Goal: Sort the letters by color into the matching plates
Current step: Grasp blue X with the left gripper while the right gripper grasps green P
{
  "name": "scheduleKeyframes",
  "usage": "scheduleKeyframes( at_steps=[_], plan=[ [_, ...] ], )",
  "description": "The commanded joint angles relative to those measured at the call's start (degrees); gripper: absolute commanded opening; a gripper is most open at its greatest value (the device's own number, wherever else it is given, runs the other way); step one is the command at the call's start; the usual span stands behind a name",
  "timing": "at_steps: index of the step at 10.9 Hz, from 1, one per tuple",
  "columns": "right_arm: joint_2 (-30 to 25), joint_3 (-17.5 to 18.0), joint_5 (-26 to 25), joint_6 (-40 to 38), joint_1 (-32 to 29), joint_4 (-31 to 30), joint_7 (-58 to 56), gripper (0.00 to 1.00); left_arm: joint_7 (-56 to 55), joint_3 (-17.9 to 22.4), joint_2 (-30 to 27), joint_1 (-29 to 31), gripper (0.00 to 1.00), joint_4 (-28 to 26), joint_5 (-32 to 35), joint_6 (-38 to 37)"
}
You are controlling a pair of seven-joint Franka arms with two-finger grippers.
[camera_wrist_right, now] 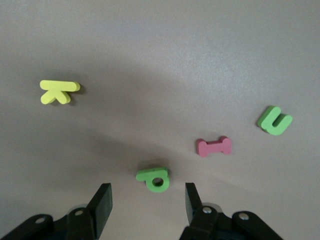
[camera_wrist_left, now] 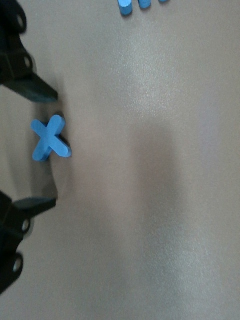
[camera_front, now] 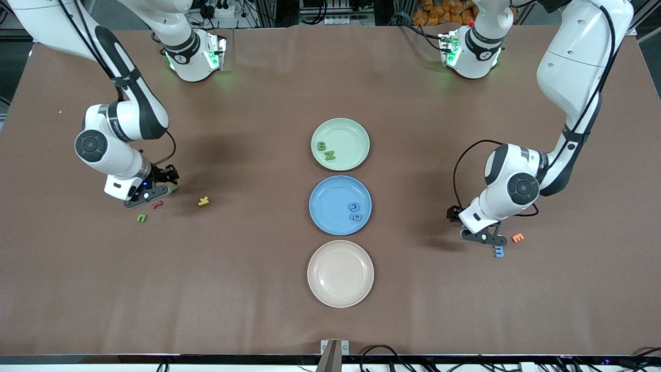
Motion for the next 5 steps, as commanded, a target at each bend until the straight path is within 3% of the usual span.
scheduleKeyframes(
  at_steps=[1, 5],
  plan=[
    [1.8, 0.3, 0.1, 3.6, -1.9, -0.3, -3.8, 0.67, -1.1, -0.4, 0.0, 0.4, 0.0, -0.4, -1.1, 1.0],
    [3.5, 0.2, 0.1, 4.6, -1.9, -0.6, -3.8, 0.67, -2.6, -0.4, -0.1, 0.2, 0.0, -0.2, -1.0, 1.0]
  ],
)
